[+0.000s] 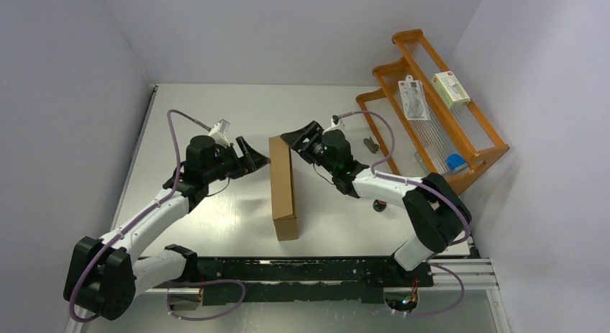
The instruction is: Fold the paper box
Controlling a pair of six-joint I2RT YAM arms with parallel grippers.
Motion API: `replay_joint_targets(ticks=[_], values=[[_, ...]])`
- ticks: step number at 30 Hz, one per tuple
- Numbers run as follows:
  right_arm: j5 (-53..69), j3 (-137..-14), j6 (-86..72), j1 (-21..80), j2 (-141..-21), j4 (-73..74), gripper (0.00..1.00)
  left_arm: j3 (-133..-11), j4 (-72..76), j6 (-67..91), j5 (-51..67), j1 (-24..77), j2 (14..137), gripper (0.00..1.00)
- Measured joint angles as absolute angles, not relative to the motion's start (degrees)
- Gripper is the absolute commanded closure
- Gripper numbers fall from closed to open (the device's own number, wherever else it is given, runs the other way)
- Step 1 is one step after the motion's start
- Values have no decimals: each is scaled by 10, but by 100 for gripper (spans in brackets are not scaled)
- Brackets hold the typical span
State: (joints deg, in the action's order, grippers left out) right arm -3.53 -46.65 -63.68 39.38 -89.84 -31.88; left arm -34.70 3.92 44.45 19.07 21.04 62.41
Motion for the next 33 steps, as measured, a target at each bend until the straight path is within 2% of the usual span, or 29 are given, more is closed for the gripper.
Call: replay_joint_targets(ticks=[6, 7, 9, 15, 23, 33], values=[[-39, -468, -654, 393, -918, -336, 50, -347, 48, 453, 193, 210, 633, 17], [-40, -468, -655, 393, -919, -338, 57, -347, 50, 455, 194, 210, 635, 17], [-41, -462, -656, 393, -919, -346, 65, -347, 54, 457, 195, 210, 640, 17], [-56, -438, -662, 397, -919, -385, 76, -347, 68, 468, 197, 210, 661, 17], [-93, -438, -631, 422, -914, -390, 77, -347, 85, 477, 204, 210, 679, 14], [-109, -492, -575, 423, -932, -349, 76, -365, 115, 462, 204, 189, 738, 16]])
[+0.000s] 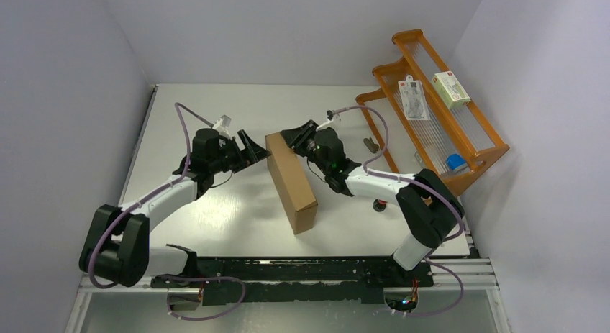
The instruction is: Fold the paper box
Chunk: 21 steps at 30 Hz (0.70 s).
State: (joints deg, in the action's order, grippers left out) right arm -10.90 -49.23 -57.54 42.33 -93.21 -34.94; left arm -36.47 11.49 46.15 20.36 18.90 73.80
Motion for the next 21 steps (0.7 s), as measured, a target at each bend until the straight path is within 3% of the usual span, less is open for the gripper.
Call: replay_joint_targets(ticks=[2, 11, 21], values=[[-107, -510, -564, 423, -944, -344, 72, -369, 118, 456, 203, 177, 754, 16], [-77, -536, -521, 424, -928, -294, 26, -391, 93, 438, 196, 151, 750, 13], [-45, -451, -459, 409, -733, -241, 2, -369, 62, 450, 192, 157, 603, 12]])
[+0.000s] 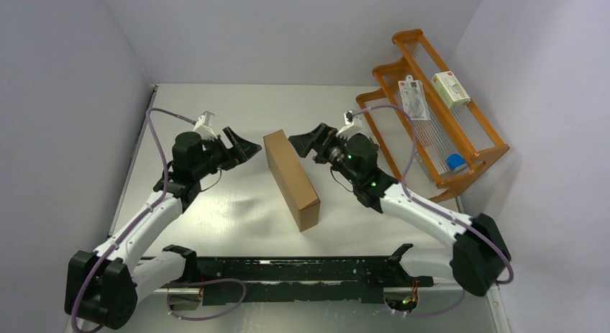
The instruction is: Fold the paper box
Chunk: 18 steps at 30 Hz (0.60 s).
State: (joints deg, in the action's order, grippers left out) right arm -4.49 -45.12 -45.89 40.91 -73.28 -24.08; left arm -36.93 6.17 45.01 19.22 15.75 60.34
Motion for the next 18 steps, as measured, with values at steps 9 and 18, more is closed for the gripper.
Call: replay_joint_targets(ticks=[9, 18], values=[[8, -338, -436, 409, -550, -142, 0, -311, 57, 507, 159, 295, 545, 12], [64, -252, -457, 409, -437, -97, 4, -306, 74, 545, 106, 350, 564, 14]])
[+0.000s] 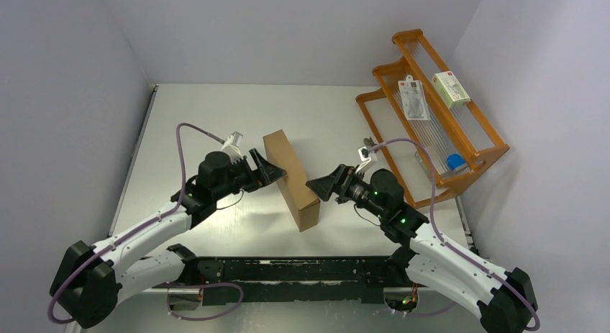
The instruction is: Fold the paper box
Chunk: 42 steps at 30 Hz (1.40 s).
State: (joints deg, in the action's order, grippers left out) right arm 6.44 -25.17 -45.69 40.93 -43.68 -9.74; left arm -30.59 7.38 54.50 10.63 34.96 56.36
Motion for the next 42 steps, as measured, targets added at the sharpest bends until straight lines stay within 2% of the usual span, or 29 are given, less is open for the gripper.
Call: replay_joint_targets(ticks=[6, 11, 15, 20, 26, 36, 42], values=[[89, -222, -474, 409, -421, -89, 8, -306, 96, 558, 93, 375, 603, 15], [104, -207, -478, 409, -415, -86, 16, -306, 117, 565, 87, 382, 618, 15], [113, -188, -485, 409, -406, -97, 29, -306, 128, 567, 83, 383, 627, 16], [114, -154, -501, 408, -384, -137, 40, -306, 142, 569, 83, 384, 640, 16], [109, -122, -522, 408, -376, -178, 61, -306, 147, 569, 79, 384, 648, 15], [110, -119, -545, 406, -423, -237, 75, -323, 155, 559, 56, 383, 674, 17], [86, -140, -545, 433, -460, -242, 77, -343, 170, 544, 58, 370, 705, 22]])
